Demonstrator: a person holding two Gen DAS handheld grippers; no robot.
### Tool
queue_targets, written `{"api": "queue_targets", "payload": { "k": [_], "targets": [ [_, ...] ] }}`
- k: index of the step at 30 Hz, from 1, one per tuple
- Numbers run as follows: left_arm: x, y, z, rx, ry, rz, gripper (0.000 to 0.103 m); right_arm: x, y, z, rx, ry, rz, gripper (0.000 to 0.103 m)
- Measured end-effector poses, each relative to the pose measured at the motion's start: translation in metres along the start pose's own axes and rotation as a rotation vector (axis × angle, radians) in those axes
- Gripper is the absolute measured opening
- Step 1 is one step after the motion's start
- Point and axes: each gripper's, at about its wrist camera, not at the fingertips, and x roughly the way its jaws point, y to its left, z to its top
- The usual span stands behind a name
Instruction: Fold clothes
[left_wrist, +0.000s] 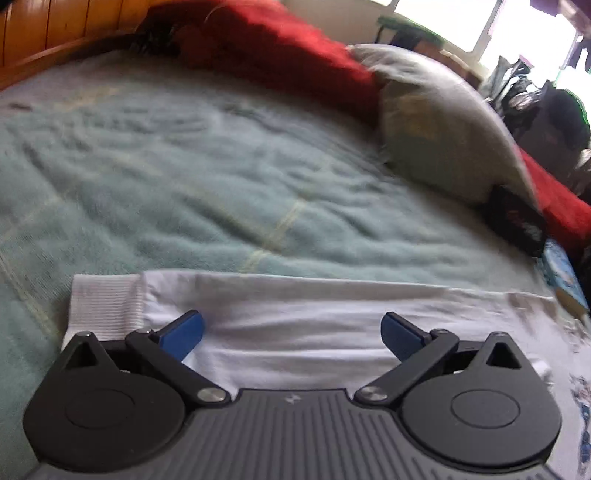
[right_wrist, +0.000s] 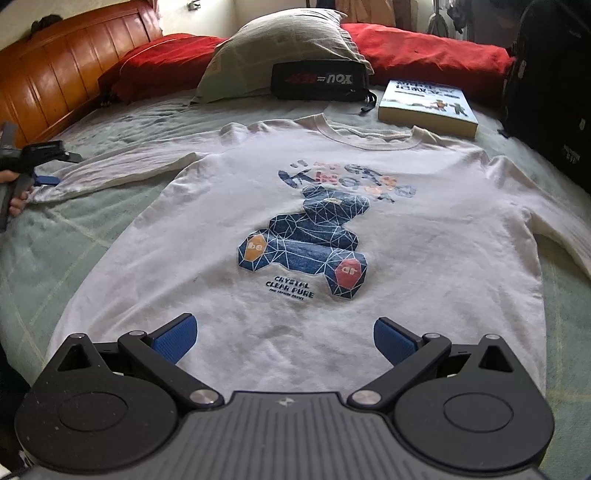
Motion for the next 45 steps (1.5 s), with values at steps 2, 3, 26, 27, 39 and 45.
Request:
{"api": "queue_targets", "payload": {
  "k": [2,3,26,27,39,45],
  "targets": [
    [-0.002,0.008,0.002,-0.012,-0.035,0.014,0.102,0.002,-0.002,0.001,0.004,0.003,-0.003,0.103],
    [-0.006,0.012,0.003,-0.024,-0.050,0.042,0.101,0.003,-0.003,0.002,0.009,0.003,-0.001,0.103],
    [0.012,-0.128,-0.053,0.396,0.027,0.158,0.101,-0.015,-0.022,-0.007,0.036,-0.041,0.005,0.103],
    [0.007,-0.129,-0.051,0.377,0.037,0.145,0.101,-0.015,-0.025,-0.008,0.047,-0.043,0.005,0.103],
    [-0.005,-0.275,-0.108,0.743,0.023,-0.221,0.101,-0.018,-0.042,-0.018,0.110,-0.049,0.042,0.103],
    [0.006,-0.251,-0.121,0.705,0.064,-0.178,0.102,-0.027,-0.054,-0.024,0.129,-0.062,0.026,0.103]
  ]
}}
